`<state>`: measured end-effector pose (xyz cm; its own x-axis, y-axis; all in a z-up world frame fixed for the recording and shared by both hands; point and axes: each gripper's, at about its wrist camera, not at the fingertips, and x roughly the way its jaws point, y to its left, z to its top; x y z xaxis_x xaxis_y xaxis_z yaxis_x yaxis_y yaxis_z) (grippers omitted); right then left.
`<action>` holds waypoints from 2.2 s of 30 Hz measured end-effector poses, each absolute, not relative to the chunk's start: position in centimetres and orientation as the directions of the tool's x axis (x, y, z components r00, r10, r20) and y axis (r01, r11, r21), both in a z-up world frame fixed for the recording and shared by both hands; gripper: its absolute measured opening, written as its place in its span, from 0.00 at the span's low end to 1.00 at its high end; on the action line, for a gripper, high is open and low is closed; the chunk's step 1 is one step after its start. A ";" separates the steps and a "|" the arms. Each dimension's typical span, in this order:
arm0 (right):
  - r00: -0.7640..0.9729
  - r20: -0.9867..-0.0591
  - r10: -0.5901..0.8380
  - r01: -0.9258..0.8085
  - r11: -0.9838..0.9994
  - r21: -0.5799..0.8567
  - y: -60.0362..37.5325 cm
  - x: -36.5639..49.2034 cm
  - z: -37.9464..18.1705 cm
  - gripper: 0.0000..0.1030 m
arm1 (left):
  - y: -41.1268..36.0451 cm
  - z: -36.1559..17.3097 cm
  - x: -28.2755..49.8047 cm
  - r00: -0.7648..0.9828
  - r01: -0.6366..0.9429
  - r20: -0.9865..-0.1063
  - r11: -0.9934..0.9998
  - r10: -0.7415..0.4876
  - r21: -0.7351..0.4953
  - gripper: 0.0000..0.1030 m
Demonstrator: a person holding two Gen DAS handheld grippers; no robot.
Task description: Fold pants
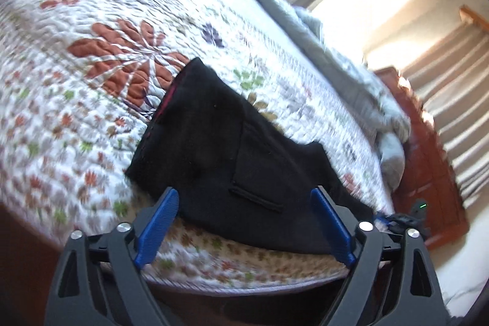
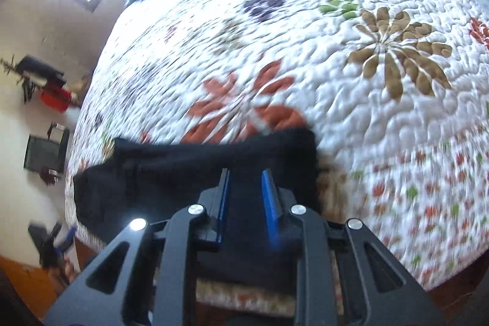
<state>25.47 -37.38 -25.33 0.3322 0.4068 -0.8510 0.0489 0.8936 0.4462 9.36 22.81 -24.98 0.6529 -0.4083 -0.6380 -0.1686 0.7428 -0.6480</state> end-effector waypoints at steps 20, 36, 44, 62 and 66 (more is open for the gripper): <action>-0.005 -0.972 0.235 -0.575 0.795 0.195 -12.5 20.9 -28.7 0.22 | 25.1 -31.2 8.1 0.722 -0.470 -0.570 0.326 -0.392 -0.820 0.91; -0.270 -0.959 0.085 -0.920 0.270 0.283 15.4 30.1 -20.5 0.85 | 24.2 -32.8 11.2 0.753 -0.469 -0.553 0.298 -0.356 -0.831 0.91; -0.379 -0.922 -0.080 -0.925 0.054 0.375 27.6 28.8 -27.7 0.86 | 24.7 -34.3 11.1 0.762 -0.460 -0.520 0.241 -0.386 -0.854 0.87; -0.509 -0.848 -0.149 -0.861 0.076 0.503 28.7 29.1 -30.5 0.38 | 24.8 -34.4 11.7 0.757 -0.451 -0.524 0.269 -0.390 -0.851 0.64; -0.531 -0.838 -0.127 -0.847 0.068 0.527 28.2 28.8 -29.0 0.34 | 25.1 -32.7 12.5 0.755 -0.434 -0.538 0.329 -0.375 -0.839 0.60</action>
